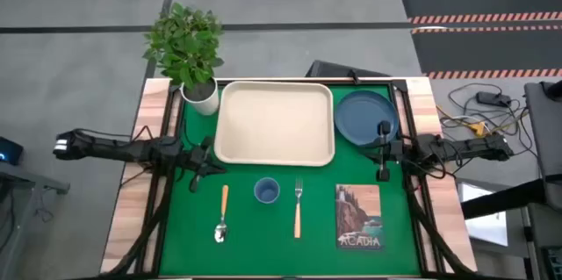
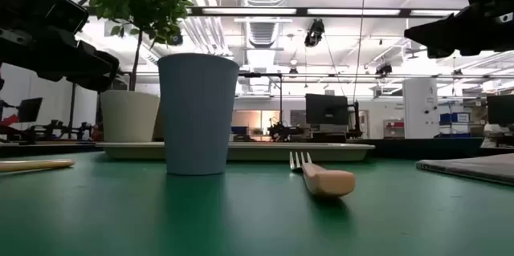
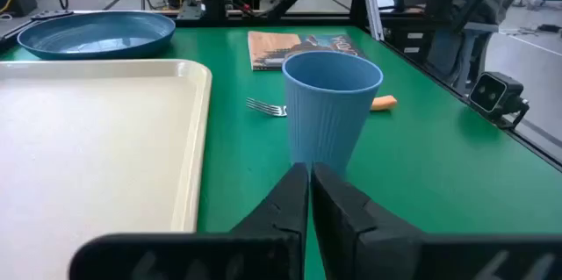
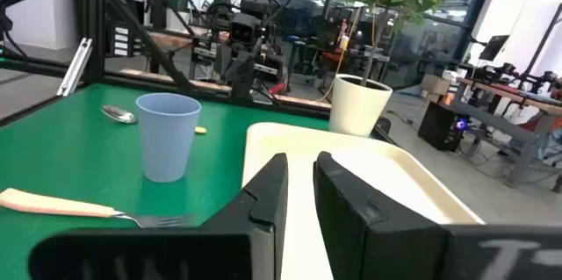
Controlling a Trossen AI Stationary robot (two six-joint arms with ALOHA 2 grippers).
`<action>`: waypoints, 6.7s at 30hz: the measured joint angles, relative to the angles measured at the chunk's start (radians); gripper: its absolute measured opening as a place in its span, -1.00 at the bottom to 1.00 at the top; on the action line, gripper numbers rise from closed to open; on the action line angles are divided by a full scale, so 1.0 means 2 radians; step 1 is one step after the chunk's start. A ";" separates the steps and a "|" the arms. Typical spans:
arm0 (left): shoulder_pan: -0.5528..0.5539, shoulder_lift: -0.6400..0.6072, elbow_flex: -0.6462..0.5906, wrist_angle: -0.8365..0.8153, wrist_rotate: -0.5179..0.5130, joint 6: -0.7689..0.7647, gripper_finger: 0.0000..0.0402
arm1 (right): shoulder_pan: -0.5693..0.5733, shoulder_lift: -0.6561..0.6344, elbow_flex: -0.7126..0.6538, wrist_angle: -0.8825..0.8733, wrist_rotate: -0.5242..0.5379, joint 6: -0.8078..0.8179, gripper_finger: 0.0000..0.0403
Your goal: Pick and place plate/cup/fork/spoon on tray
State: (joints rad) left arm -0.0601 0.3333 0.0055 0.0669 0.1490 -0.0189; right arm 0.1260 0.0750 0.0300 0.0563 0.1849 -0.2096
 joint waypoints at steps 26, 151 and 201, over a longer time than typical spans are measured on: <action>0.000 0.000 0.000 0.000 0.000 0.000 -1.00 | 0.000 0.000 0.000 0.000 0.000 0.000 -0.76; 0.000 0.051 0.010 0.403 -0.185 -0.061 -1.00 | -0.046 0.266 0.236 -0.061 0.118 0.247 -0.76; 0.000 0.079 0.010 0.403 -0.208 -0.061 -1.00 | -0.241 0.594 0.339 -0.323 -0.057 0.110 -0.05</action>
State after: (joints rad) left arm -0.0604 0.4904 0.0254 0.8726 -0.2672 -0.1413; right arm -0.3561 1.2632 0.7079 -0.5897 0.0703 0.0103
